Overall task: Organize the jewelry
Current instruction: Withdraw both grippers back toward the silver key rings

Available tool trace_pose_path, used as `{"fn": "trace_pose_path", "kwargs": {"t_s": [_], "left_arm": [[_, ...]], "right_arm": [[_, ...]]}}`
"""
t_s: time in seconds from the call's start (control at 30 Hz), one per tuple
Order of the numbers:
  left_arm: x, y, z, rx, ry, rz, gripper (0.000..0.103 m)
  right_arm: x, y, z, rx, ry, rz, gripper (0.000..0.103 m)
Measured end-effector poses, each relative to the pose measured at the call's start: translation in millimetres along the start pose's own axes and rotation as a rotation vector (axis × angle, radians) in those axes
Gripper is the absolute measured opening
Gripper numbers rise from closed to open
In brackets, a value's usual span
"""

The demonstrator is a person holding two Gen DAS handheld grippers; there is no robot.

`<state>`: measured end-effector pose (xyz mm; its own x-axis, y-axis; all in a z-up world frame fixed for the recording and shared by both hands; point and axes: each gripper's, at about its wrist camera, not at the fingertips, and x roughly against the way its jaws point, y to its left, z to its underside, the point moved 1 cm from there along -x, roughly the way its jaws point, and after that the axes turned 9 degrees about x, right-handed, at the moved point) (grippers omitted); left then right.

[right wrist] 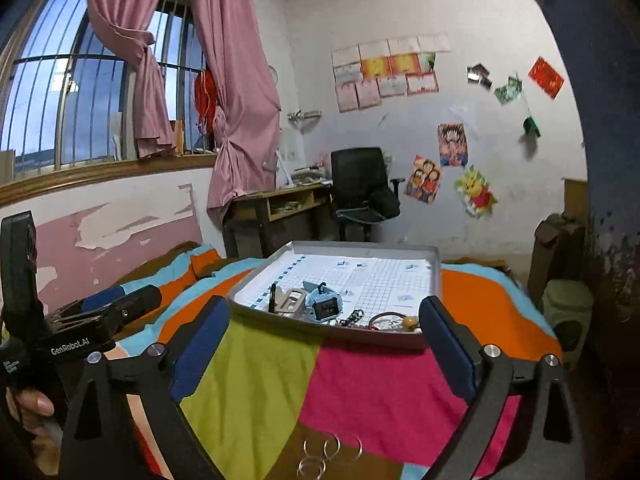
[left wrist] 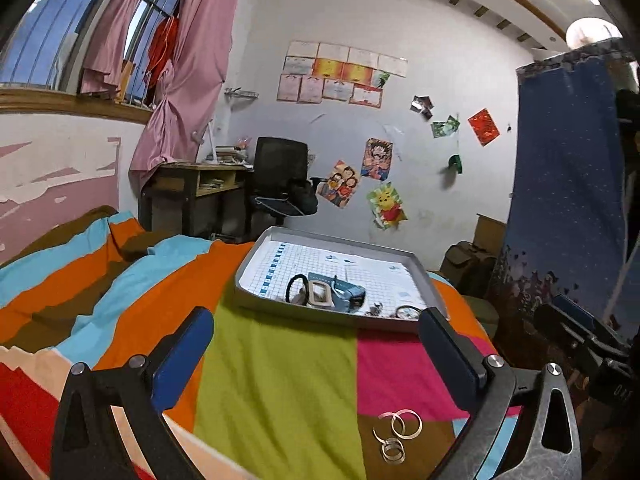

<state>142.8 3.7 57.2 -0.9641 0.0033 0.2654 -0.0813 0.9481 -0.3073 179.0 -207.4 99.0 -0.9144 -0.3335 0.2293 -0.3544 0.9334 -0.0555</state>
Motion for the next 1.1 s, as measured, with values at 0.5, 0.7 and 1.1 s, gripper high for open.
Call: {"fn": "trace_pose_path", "kwargs": {"t_s": [0.5, 0.7, 1.1], "left_arm": [[52, 10, 43, -0.048, 0.087, 0.022, 0.103], [64, 17, 56, -0.055, 0.098, 0.010, 0.103], [70, 37, 91, -0.019, 0.143, -0.016, 0.103]], "right_arm": [[95, 12, 51, -0.008, 0.044, 0.058, 0.096], [107, 7, 75, -0.051, 0.094, 0.066, 0.096], [117, 16, 117, -0.028, 0.134, 0.136, 0.096]]}}
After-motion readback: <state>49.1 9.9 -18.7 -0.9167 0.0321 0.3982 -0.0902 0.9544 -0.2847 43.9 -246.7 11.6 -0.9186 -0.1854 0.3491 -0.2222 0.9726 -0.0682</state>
